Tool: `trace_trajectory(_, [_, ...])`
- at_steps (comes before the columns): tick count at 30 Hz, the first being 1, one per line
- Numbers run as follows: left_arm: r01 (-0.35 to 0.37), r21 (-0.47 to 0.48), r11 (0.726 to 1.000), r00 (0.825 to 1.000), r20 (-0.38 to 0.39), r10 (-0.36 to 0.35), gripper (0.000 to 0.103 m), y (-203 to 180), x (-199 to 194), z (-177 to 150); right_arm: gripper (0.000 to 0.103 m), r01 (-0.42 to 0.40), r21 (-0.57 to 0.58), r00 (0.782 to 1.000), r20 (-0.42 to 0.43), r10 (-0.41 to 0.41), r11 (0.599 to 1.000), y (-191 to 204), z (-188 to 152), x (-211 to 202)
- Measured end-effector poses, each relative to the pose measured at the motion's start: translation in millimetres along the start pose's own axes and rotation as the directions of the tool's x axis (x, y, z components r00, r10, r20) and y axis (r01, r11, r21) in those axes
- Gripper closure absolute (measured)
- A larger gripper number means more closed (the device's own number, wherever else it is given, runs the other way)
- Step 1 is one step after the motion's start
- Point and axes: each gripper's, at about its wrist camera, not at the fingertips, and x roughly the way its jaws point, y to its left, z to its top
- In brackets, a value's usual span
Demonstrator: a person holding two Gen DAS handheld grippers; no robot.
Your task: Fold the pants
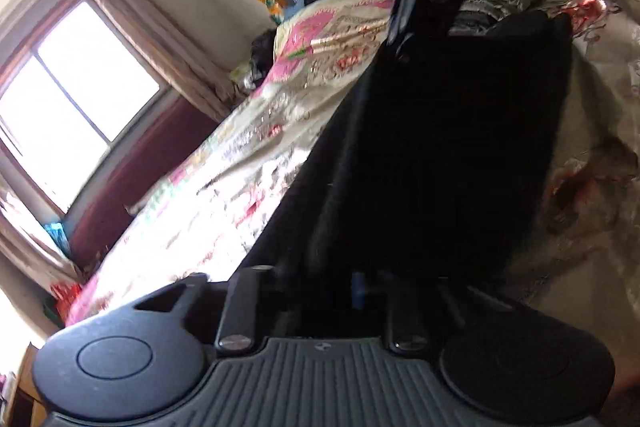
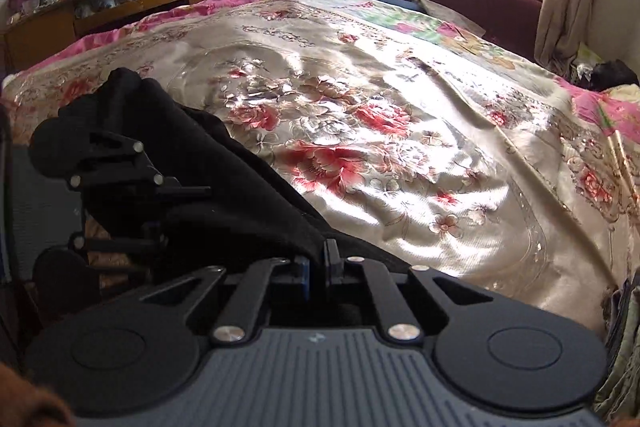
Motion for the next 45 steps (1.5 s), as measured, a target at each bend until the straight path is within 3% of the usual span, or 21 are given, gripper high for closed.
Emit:
trace_trajectory(4, [0.052, -0.147, 0.988, 0.998, -0.015, -0.055, 0.082, 31.8, 3.3, 6.6, 0.093, 0.026, -0.015, 1.000, -0.005, -0.026, 1.000, 12.0, -19.5, 5.3])
trace_trajectory(6, [0.072, -0.205, 0.976, 0.997, -0.009, -0.075, 0.082, 44.5, 2.0, 8.6, 0.067, 0.091, -0.078, 0.996, 0.030, -0.089, 0.993, 25.3, -38.5, 7.2])
trace_trajectory(7, [0.083, -0.232, 0.969, 0.996, -0.010, -0.087, 0.082, 50.3, 1.6, 9.2, 0.061, 0.115, -0.099, 0.993, 0.036, -0.112, 0.988, 30.2, -46.7, 9.1])
trace_trajectory(10, [0.110, -0.311, 0.944, 0.993, 0.001, -0.116, 0.082, 65.3, -1.5, 12.7, 0.060, 0.198, -0.203, 0.980, 0.046, -0.193, 0.959, 42.0, -69.3, 20.0])
trace_trajectory(13, [0.118, -0.337, 0.934, 0.992, 0.005, -0.124, 0.082, 73.3, -2.6, 14.5, 0.063, 0.284, -0.233, 0.958, 0.028, -0.285, 0.930, 35.4, -84.1, 33.1])
trace_trajectory(17, [0.126, -0.343, 0.931, 0.991, -0.005, -0.136, 0.082, 76.9, -0.2, 15.2, 0.066, 0.425, -0.159, 0.905, 0.042, -0.424, 0.891, 5.9, -90.3, 29.1])
trace_trajectory(21, [0.124, -0.331, 0.936, 0.991, -0.006, -0.133, 0.082, 78.3, -0.3, 16.2, 0.067, 0.451, -0.215, 0.891, 0.058, -0.450, 0.866, 0.9, -98.0, 22.5])
trace_trajectory(23, [0.125, -0.324, 0.938, 0.991, -0.010, -0.136, 0.082, 78.0, -0.2, 16.6, 0.077, 0.478, -0.259, 0.875, 0.060, -0.480, 0.839, 0.3, -100.0, 22.0])
trace_trajectory(24, [0.128, -0.321, 0.938, 0.990, -0.012, -0.139, 0.082, 77.5, 0.2, 16.7, 0.100, 0.482, -0.247, 0.872, 0.046, -0.487, 0.840, -4.1, -98.8, 20.5])
trace_trajectory(25, [0.134, -0.317, 0.939, 0.989, -0.014, -0.146, 0.082, 76.8, 0.3, 16.5, 0.101, 0.476, -0.222, 0.876, 0.026, -0.482, 0.851, -11.1, -95.8, 17.6])
trace_trajectory(27, [0.143, -0.296, 0.944, 0.988, -0.018, -0.155, 0.082, 74.2, -0.1, 17.9, 0.101, 0.476, -0.206, 0.877, 0.039, -0.479, 0.855, -20.1, -86.0, 3.5])
trace_trajectory(30, [0.153, -0.268, 0.951, 0.987, -0.010, -0.162, 0.082, 71.5, -7.6, 20.1, 0.101, 0.514, -0.221, 0.858, 0.125, -0.499, 0.829, -24.4, -69.5, -28.0])
trace_trajectory(32, [0.153, -0.245, 0.957, 0.988, 0.004, -0.157, 0.082, 68.4, -18.6, 18.9, 0.100, 0.556, -0.272, 0.831, 0.207, -0.516, 0.785, -13.7, -72.9, -43.3])
trace_trajectory(33, [0.149, -0.222, 0.964, 0.988, 0.005, -0.152, 0.082, 61.7, -22.4, 15.6, 0.098, 0.565, -0.305, 0.825, 0.209, -0.525, 0.767, -9.0, -79.9, -40.8])
trace_trajectory(35, [0.181, -0.214, 0.960, 0.980, -0.037, -0.193, 0.082, 45.6, -16.8, 4.4, 0.098, 0.525, -0.371, 0.841, 0.089, -0.533, 0.766, -7.9, -105.2, -16.9])
trace_trajectory(37, [0.233, -0.180, 0.956, 0.962, -0.100, -0.253, 0.082, 19.6, -7.0, -12.1, 0.095, 0.504, -0.417, 0.825, -0.028, -0.565, 0.757, -13.9, -137.6, 6.5])
trace_trajectory(38, [0.240, -0.137, 0.961, 0.959, -0.120, -0.256, 0.082, 7.2, -5.9, -18.4, 0.094, 0.496, -0.395, 0.822, -0.074, -0.565, 0.773, -18.5, -147.8, 11.0])
trace_trajectory(40, [0.229, -0.065, 0.971, 0.964, -0.127, -0.236, 0.083, -10.0, -10.2, -24.6, 0.092, 0.516, -0.334, 0.815, -0.092, -0.573, 0.788, -24.4, -157.8, 9.7])
trace_trajectory(45, [0.229, -0.081, 0.970, 0.964, -0.117, -0.237, 0.083, 3.6, -10.0, -9.8, 0.087, 0.590, -0.284, 0.773, -0.069, -0.630, 0.756, -37.4, -161.7, -2.4])
